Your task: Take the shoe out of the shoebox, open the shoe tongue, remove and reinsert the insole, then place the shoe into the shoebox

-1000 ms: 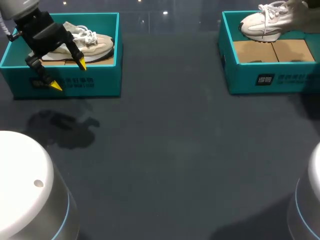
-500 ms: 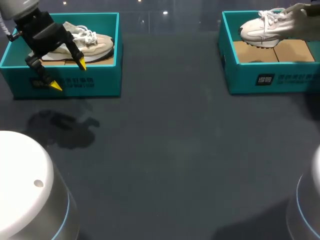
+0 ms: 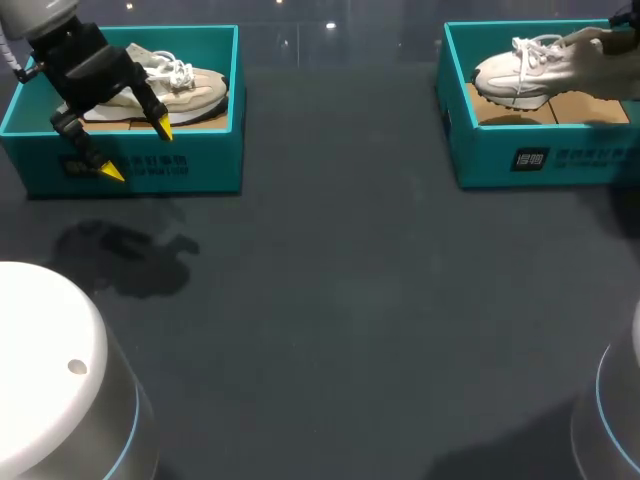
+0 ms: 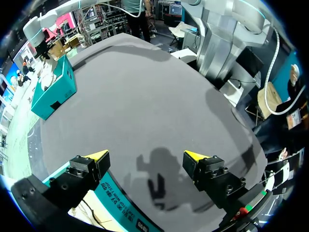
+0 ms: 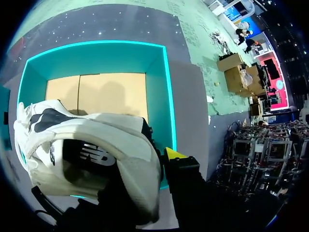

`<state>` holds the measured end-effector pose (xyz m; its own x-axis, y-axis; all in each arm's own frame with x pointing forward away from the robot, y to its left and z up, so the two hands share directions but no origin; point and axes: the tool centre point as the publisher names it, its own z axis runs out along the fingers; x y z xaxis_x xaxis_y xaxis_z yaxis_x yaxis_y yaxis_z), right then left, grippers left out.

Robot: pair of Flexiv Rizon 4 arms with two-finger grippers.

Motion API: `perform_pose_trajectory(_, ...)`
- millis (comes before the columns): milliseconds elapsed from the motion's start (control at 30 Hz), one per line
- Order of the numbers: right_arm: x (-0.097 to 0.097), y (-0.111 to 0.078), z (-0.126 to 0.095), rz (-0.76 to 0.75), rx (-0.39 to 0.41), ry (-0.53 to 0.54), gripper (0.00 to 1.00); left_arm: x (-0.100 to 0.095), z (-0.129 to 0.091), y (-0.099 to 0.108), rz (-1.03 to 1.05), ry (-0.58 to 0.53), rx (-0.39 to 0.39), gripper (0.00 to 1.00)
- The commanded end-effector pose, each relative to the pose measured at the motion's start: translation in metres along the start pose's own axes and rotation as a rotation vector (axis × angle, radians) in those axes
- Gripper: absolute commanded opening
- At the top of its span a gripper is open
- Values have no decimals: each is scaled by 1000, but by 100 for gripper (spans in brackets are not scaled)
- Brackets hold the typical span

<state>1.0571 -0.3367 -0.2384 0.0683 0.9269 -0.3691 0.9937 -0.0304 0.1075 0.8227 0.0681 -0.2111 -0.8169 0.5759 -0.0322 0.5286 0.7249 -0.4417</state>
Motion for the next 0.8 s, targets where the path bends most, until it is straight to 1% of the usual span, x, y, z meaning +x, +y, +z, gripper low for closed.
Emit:
perform_pose_trajectory(33, 2, -10, 5, 16, -7, 0, 0, 0, -1, 0, 0, 2, -2, 100)
perform_pose_trajectory(467, 2, -10, 5, 16, -7, 0, 0, 0, -1, 0, 0, 2, -2, 100)
perform_pose_trajectory(500, 3, -10, 9, 8, -27, 8, 0, 0, -1, 0, 0, 2, -2, 100)
perform_pose_trajectory(567, 2, -9, 21, 27, -24, -11, 0, 0, -1, 0, 0, 2, -2, 100)
perform_pose_trajectory(600, 2, -10, 25, 31, -33, -3, 0, 0, -1, 0, 0, 2, -2, 100)
perform_pose_trajectory(800, 6, -16, 45, 39, -25, -17, 0, 0, -1, 0, 0, 2, -2, 100)
